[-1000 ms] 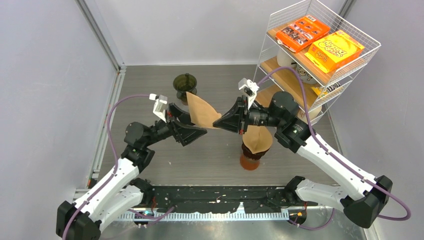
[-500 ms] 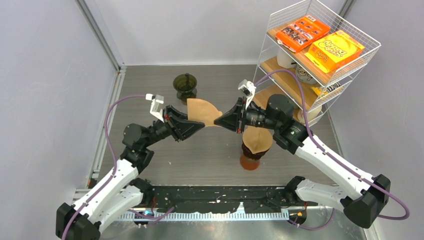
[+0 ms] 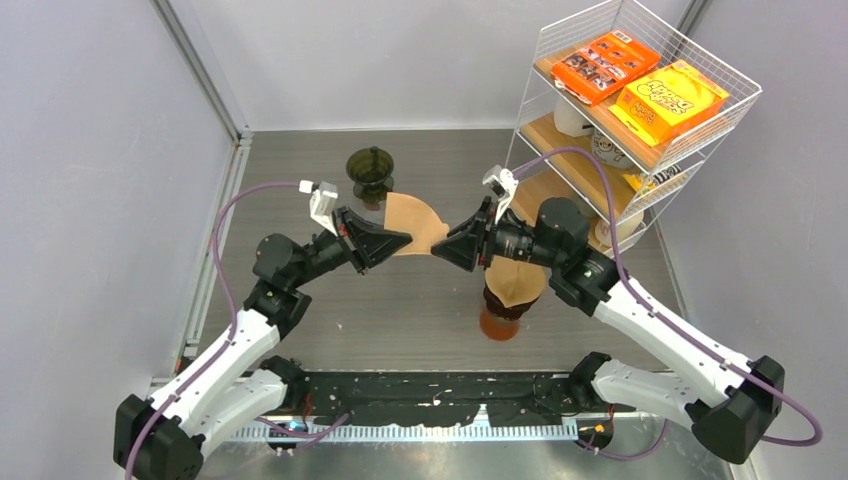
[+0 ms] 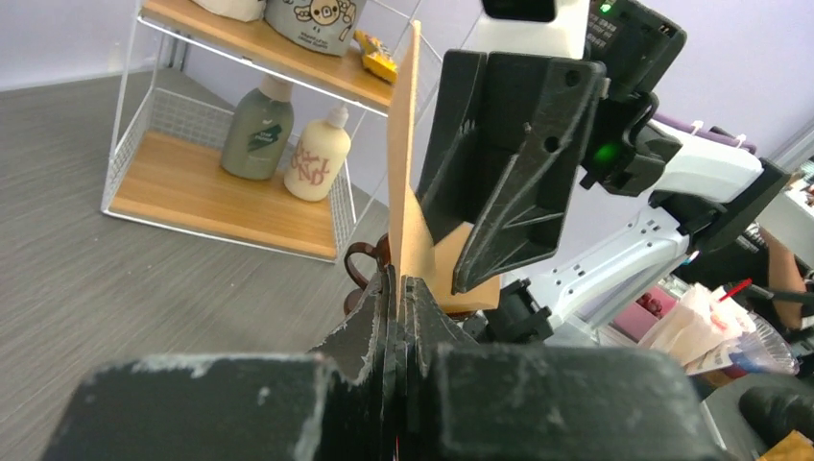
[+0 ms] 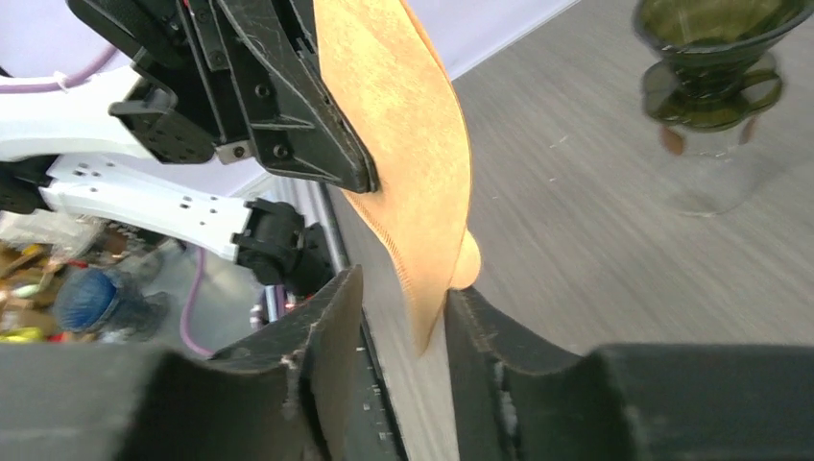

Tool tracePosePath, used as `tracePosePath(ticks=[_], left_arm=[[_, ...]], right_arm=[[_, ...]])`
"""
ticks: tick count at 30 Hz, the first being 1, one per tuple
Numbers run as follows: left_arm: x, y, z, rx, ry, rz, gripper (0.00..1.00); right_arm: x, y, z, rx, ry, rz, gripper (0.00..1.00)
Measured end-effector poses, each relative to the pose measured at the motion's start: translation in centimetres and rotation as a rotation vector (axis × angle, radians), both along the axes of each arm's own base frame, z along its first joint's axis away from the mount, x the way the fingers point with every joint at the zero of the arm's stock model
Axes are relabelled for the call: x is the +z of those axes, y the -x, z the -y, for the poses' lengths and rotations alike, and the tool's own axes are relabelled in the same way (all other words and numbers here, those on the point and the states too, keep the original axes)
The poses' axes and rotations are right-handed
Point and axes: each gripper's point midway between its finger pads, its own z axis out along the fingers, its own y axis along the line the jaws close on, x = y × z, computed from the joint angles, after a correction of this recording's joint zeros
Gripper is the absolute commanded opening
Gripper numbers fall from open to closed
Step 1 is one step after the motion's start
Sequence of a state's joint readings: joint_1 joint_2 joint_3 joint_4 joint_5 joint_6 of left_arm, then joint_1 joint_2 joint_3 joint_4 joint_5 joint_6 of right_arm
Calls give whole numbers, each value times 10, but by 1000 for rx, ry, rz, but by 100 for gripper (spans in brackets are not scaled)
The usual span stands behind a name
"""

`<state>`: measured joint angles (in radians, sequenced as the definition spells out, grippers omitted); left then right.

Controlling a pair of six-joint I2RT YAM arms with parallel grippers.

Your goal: Place the coffee filter in the dripper

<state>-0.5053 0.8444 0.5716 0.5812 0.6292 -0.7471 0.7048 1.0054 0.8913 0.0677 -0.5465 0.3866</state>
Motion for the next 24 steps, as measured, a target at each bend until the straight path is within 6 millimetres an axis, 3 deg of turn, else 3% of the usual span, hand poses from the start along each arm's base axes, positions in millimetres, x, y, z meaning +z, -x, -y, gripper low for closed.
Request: tracePosePath(ticks=[1,2,4,10,13,19,24], left_arm=[[0,-1,1,1,-15,11,0],[1,-2,1,0,-36,24,0],[2,-2,2,-7,-82,51,0],[-2,3,3,-46,-199,129,0],[-14,8,4,-81,-251,138,0],[-28,21,4,-160,-308,170,0],[-27,26,5,-193,-317,193,0]], right_arm=[[1,-1,3,-16,4,9,66],[2,-3,7,-40,9,17,80],[3,-9,18,-115,26,40,98],[10,-32,62,-388,50,106,95],[6,-41,72,-452,83,119,95],[-24,-53,72,-465,200,110,95],[-41,-47,62,-365,269,130,95]])
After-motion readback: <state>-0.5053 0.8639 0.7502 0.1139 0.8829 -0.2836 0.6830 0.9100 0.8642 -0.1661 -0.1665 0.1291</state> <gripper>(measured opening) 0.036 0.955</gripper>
